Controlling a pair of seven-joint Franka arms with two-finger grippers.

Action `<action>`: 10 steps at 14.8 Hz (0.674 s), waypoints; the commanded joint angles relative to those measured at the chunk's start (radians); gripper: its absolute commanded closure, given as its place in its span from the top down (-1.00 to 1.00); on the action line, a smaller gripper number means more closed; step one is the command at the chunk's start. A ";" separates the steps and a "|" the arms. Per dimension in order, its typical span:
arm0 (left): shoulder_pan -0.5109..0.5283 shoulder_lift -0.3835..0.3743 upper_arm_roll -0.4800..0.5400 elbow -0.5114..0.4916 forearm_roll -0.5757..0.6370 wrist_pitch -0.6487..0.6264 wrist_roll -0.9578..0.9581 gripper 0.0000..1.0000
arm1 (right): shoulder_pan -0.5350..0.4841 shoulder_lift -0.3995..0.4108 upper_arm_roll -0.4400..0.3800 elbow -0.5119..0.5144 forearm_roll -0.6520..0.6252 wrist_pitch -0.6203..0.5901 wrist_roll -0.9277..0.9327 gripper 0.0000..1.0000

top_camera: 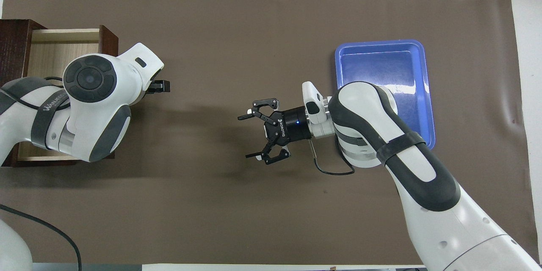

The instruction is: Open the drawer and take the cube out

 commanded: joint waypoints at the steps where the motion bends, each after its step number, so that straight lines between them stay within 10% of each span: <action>1: -0.045 -0.013 0.004 -0.011 -0.033 0.008 -0.028 1.00 | 0.036 0.094 0.001 0.114 0.034 0.023 -0.007 1.00; 5: -0.031 -0.010 0.004 0.023 -0.033 -0.038 -0.024 1.00 | 0.039 0.206 0.002 0.244 0.082 0.006 0.024 1.00; 10: -0.034 0.087 0.007 0.339 -0.161 -0.323 -0.039 1.00 | 0.067 0.214 0.002 0.255 0.077 0.022 0.030 1.00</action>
